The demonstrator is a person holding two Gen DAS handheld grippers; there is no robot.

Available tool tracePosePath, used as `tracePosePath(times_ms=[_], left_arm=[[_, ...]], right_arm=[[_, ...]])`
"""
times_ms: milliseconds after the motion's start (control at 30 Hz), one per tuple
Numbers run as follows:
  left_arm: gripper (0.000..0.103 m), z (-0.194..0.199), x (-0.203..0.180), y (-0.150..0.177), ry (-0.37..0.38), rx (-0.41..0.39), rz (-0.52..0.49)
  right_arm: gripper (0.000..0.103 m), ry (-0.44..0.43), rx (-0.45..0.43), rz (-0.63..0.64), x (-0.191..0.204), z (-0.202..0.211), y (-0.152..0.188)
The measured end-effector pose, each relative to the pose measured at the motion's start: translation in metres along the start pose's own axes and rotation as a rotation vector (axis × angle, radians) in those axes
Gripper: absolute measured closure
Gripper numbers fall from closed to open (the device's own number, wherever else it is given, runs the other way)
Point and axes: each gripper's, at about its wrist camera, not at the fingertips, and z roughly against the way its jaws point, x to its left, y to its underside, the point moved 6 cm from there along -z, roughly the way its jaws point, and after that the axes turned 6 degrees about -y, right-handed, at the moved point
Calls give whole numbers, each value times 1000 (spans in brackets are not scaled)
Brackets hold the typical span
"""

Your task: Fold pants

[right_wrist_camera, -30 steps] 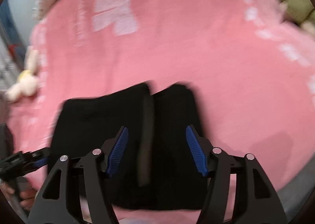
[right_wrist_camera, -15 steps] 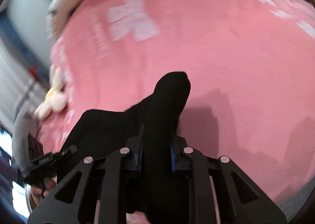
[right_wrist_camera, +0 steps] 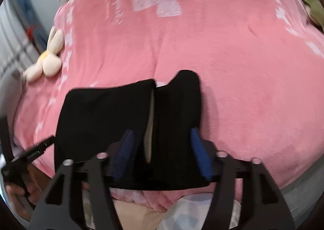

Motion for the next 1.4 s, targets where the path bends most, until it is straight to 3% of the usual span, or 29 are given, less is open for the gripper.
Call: tracePosePath(times_ms=[67,133,233,333,367,433,533,600,633,667,700,800,967,1133,1267,1367,1400], left_arm=[[49,10,-14,-1,-13,-31,-61],[40,19,-20,1,-20,-47,-89],[35,24,-31,12,5,-24,-130],[35,20,-45,19,40,15,-151],[35,19,-46,21,52,28,-148],[35,18,-46,26,66,47,-142],[35,16,-47,31,69,77,-139],[35,16,-47,32,73,91,-138],[35,17,-47,33,74,97,-137],[35,17,-47,34,74,102,-137],[35,17,-47,35,75,107,-136],[35,19,-47,37,77,116,-132],[35,22,-45,40,76,128,-132],[34,34,-38,39,124,140,-89],[28,48,-36,34,138,96,-80],[27,44,-41,36,148,110,-82],[27,42,-43,37,153,116,-81]], right_arm=[[45,23,-72,-16,1,17,-6],[45,-22,-166,-25,12,33,-18],[45,-148,-27,-14,30,9,-18],[43,-111,130,-15,25,-32,4],[38,-94,180,-32,21,-47,12],[31,-125,161,-81,19,-59,18],[29,-124,129,-85,27,-62,14],[42,-126,123,-70,29,-63,10],[53,-124,118,-76,28,-63,7],[73,-131,118,-87,26,-63,5],[82,-160,115,-121,26,-63,2],[85,-223,113,-195,26,-61,-5],[86,-279,82,-174,47,-44,-19],[86,-372,-72,42,113,23,-85],[85,-298,-164,215,125,70,-108],[84,-163,-89,136,64,44,-81],[84,-102,-27,76,31,21,-61]])
